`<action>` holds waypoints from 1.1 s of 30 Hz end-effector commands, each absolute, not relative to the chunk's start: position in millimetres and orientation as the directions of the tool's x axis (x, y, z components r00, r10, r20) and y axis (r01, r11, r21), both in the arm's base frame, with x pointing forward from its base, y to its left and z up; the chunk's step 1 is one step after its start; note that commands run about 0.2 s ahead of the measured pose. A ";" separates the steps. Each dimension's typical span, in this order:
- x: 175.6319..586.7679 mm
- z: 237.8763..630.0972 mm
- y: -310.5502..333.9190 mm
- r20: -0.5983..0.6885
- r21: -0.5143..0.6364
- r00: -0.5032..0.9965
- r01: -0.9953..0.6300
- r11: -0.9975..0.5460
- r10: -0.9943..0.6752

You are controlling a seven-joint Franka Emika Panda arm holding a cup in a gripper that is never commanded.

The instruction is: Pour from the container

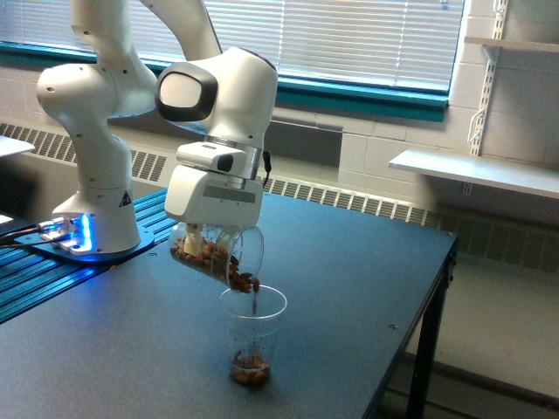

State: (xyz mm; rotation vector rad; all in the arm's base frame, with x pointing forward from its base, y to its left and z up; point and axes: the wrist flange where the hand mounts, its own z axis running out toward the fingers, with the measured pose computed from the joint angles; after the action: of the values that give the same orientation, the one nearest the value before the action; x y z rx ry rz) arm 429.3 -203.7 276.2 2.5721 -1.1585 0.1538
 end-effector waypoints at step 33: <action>444.0 282.2 -205.9 0.206 0.303 0.685 -0.723 -0.621 -0.699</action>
State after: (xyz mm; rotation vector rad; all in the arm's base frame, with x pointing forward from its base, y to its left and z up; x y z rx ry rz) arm 439.6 -206.4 279.3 2.5402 -1.1340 0.0988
